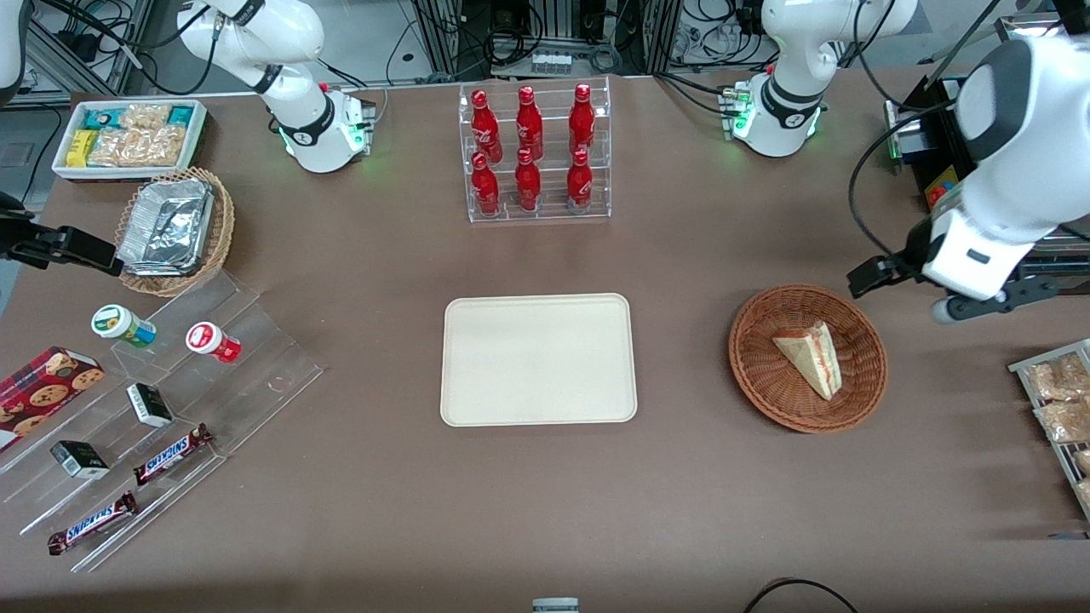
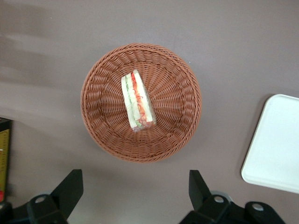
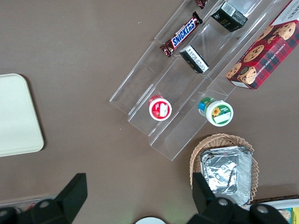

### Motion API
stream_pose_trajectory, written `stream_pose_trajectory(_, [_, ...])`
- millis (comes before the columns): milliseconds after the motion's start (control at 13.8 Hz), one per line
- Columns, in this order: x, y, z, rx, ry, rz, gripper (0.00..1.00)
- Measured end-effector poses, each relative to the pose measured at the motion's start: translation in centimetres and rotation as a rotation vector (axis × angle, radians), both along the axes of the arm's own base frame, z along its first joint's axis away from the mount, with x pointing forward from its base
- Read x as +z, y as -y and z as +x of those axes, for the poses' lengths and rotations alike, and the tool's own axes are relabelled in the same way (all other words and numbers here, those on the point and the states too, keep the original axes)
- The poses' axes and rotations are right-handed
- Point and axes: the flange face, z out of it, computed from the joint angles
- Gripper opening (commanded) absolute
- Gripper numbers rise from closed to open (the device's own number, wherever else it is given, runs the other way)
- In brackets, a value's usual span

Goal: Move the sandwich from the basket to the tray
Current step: 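Move the left gripper over the wrapped sandwich in the wicker basket and lower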

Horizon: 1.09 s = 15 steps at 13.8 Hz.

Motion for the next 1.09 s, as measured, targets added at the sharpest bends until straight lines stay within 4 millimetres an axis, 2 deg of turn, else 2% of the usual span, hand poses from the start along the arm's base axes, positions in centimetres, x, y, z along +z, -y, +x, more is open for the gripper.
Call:
stream_pose_trajectory(727, [-11.8, -0.8, -0.7, 0.061, 0.032, 0.016, 1.00])
stream_pose_trajectory(1091, [-16.7, -0.9, 0.2, 0.191, 0.027, 0.013, 1.00])
